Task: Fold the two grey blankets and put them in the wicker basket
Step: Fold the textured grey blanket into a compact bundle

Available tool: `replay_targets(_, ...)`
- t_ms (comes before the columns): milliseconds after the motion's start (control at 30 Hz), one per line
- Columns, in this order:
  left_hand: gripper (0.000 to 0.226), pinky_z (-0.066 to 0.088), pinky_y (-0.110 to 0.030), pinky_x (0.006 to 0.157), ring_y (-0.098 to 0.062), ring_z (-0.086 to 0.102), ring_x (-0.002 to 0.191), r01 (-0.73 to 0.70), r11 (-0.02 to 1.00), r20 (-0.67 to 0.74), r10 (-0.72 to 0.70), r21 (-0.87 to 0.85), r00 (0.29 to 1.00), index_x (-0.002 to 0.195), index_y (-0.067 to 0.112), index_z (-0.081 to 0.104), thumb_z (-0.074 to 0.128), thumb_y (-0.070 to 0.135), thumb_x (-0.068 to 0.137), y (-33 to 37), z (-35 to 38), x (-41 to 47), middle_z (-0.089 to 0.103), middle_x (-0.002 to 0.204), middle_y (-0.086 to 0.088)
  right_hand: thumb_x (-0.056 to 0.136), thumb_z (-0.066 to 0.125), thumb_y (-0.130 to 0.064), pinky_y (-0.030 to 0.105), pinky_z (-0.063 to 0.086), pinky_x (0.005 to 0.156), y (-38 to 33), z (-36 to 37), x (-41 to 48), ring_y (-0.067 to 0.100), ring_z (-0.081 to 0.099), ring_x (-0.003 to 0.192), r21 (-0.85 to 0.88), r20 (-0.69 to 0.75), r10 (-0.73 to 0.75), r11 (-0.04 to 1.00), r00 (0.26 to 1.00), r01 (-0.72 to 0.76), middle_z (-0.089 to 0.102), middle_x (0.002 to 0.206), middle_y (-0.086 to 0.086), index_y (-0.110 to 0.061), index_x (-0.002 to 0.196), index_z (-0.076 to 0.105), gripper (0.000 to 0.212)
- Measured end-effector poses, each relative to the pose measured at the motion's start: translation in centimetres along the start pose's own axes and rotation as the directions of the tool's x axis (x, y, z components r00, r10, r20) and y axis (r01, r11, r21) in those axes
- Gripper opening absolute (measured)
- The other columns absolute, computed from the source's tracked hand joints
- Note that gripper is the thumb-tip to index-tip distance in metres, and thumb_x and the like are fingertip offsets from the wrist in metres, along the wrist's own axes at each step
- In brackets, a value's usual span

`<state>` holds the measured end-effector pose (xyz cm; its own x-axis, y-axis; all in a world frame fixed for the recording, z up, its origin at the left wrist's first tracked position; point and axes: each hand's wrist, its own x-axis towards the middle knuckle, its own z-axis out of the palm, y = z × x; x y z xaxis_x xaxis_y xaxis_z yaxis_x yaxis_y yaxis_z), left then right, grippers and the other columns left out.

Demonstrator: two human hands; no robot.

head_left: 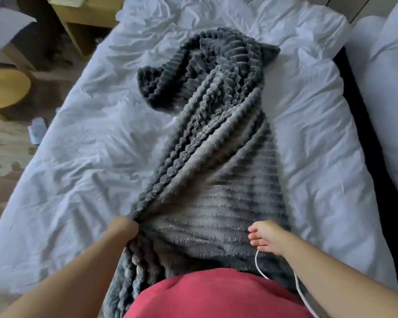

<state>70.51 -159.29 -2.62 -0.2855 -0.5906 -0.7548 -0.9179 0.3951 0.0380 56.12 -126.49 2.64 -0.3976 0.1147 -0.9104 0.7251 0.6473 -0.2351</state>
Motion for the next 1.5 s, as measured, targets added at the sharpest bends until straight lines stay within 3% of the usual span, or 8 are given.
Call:
replay_targets(133, 0.014, 0.043, -0.02, 0.051, -0.019, 0.059, 0.066, -0.042, 0.994, 0.023, 0.04, 0.099, 0.999, 0.077, 0.012, 0.063, 0.051, 0.019, 0.076, 2.2, 0.1, 2.1, 0.063, 0.078, -0.005, 0.094, 0.047, -0.013, 0.026, 0.039, 0.059, -1.2, -3.3, 2.2, 0.017, 0.05, 0.06, -0.011, -0.025, 0.003, 1.0, 1.0, -0.003, 0.057, 0.073, 0.006, -0.011, 0.09, 0.056, 0.01)
replay_targets(400, 0.048, 0.045, -0.036, 0.096, -0.029, 0.048, 0.115, -0.189, 0.941, 0.013, 0.194, 0.28, 0.981, 0.118, 0.037, 0.06, 0.053, 0.064, 0.08, 8.9, -0.1, 6.1, 0.054, 0.123, -0.01, 0.095, 0.049, -0.01, 0.025, 0.034, 0.054, -5.5, -7.9, 9.8, 0.02, 0.046, 0.058, -0.058, -0.133, -0.034, 0.998, 0.991, 0.026, 0.051, 0.07, 0.009, -0.011, 0.082, 0.053, 0.013)
replay_targets(633, 0.049, 0.049, -0.036, 0.086, -0.035, 0.053, 0.109, -0.271, 0.901, 0.039, 0.275, 0.337, 0.961, 0.114, 0.016, 0.06, 0.059, 0.054, 0.084, 12.8, 2.7, 9.8, 0.055, 0.118, -0.019, 0.091, 0.057, -0.027, 0.033, 0.038, 0.065, -7.4, -7.8, 17.3, 0.035, 0.055, 0.084, -0.263, -0.493, -0.176, 0.964, 0.852, 0.047, 0.057, 0.088, 0.014, -0.004, 0.091, 0.057, 0.023)
replay_targets(733, 0.029, 0.049, -0.037, 0.076, -0.037, 0.058, 0.094, -0.23, 0.954, -0.121, 0.255, 0.194, 0.959, 0.096, 0.009, 0.064, 0.057, 0.036, 0.088, 12.9, 3.4, 9.9, 0.056, 0.11, -0.022, 0.088, 0.062, -0.037, 0.038, 0.044, 0.074, -6.6, -6.7, 17.7, 0.039, 0.058, 0.1, -0.145, -0.509, -0.111, 0.989, 0.853, 0.043, 0.058, 0.106, 0.015, -0.004, 0.12, 0.049, 0.048)
replay_targets(900, 0.027, 0.04, -0.035, 0.062, -0.033, 0.055, 0.071, -0.176, 0.951, -0.282, 0.101, -0.254, 0.954, 0.071, 0.008, 0.052, 0.047, 0.024, 0.092, 12.8, 1.9, 8.7, 0.061, 0.077, -0.022, 0.087, 0.064, -0.043, 0.039, 0.046, 0.078, -6.3, -6.5, 16.3, 0.033, 0.059, 0.091, 0.007, -0.409, -0.141, 0.987, 0.902, 0.158, 0.064, 0.104, 0.017, -0.005, 0.114, 0.056, 0.047)
replay_targets(1100, 0.046, 0.025, -0.012, 0.032, -0.015, 0.028, 0.019, 0.002, 0.513, -0.066, -0.114, -0.858, 0.991, 0.051, 0.014, 0.043, 0.05, 0.038, 0.09, 12.7, -3.7, 4.3, 0.034, 0.029, -0.001, 0.079, 0.061, -0.065, 0.041, 0.042, 0.096, -7.6, -9.1, 10.8, 0.03, 0.045, 0.128, 0.41, -0.165, -0.032, 0.907, 0.986, 0.098, 0.048, 0.142, 0.004, -0.025, 0.134, 0.053, 0.068)
replay_targets(1333, 0.023, 0.035, -0.029, 0.05, -0.022, 0.047, 0.057, -0.23, 0.431, -0.249, 0.013, -0.873, 0.969, 0.071, 0.013, 0.054, 0.056, 0.03, 0.087, 10.2, -15.2, -3.9, 0.052, 0.067, -0.008, 0.082, 0.067, -0.027, 0.052, 0.053, 0.086, -7.8, -17.8, -1.6, 0.033, 0.068, 0.1, 0.722, -0.236, -0.336, 0.568, 0.912, 0.396, 0.07, 0.114, 0.01, -0.019, 0.113, 0.072, 0.032)
replay_targets(1500, 0.018, 0.044, -0.018, 0.035, -0.02, 0.057, 0.042, -0.24, 0.255, -0.205, 0.154, -0.937, 0.966, 0.076, 0.013, 0.055, 0.05, 0.02, 0.092, 7.7, -20.2, -8.9, 0.057, 0.055, -0.008, 0.029, 0.081, -0.024, 0.044, 0.057, 0.051, -6.3, -22.1, -9.5, 0.033, 0.072, 0.066, 0.741, -0.17, -0.545, 0.479, 0.821, 0.471, 0.075, 0.082, 0.016, -0.01, 0.069, 0.079, 0.042)
